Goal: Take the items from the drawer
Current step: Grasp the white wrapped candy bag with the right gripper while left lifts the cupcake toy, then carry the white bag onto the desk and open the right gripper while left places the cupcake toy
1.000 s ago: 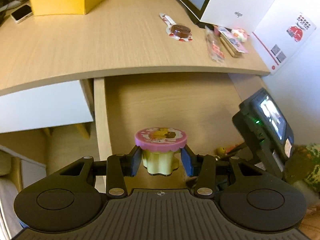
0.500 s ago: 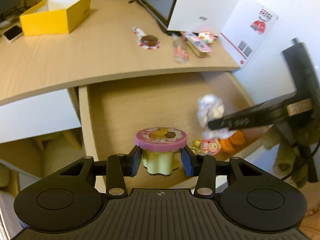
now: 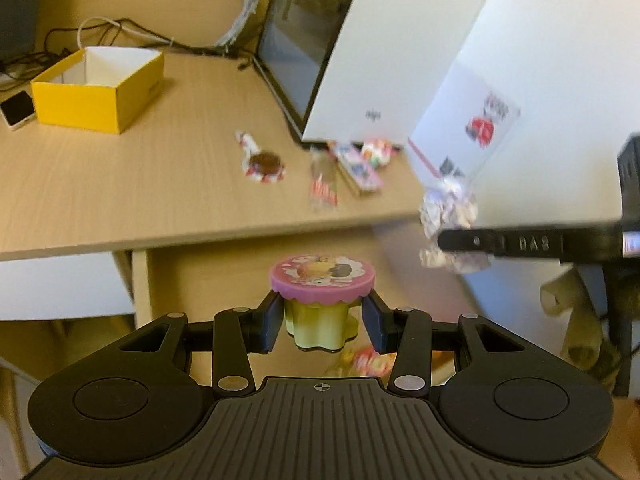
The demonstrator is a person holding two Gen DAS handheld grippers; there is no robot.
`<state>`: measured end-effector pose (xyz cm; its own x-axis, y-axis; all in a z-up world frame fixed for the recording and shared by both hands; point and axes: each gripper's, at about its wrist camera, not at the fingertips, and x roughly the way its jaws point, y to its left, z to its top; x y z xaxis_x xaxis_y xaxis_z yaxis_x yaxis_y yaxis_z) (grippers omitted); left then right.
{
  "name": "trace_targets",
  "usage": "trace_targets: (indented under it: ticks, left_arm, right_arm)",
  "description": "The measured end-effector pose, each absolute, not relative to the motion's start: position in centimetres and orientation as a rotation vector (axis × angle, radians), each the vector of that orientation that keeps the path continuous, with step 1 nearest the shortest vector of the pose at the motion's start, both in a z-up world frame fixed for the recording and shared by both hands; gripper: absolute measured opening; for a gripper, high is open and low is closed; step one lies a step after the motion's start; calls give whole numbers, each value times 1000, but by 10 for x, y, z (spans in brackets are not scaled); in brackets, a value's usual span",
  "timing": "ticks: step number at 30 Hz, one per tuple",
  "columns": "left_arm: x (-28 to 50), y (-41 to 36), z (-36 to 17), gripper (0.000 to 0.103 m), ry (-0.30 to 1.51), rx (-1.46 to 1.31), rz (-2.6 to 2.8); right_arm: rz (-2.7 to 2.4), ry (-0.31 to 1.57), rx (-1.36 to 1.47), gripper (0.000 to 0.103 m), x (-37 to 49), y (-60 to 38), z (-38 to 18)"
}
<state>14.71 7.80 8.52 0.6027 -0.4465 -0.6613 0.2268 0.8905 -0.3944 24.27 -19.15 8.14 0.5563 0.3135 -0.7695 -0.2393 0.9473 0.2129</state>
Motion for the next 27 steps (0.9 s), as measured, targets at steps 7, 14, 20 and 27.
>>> trace_targets:
  ticks: [7, 14, 20, 27]
  left_arm:
    - [171, 64, 92, 47, 828, -279, -364]
    - [189, 59, 88, 47, 818, -305, -347]
    - [197, 56, 92, 47, 817, -238, -332]
    - [196, 73, 101, 47, 707, -223, -260]
  right_arm:
    - [315, 878, 73, 13, 255, -206, 96]
    - [308, 881, 98, 13, 257, -221, 97]
    - [293, 823, 93, 13, 251, -232, 105]
    - [346, 790, 136, 13, 246, -239, 106]
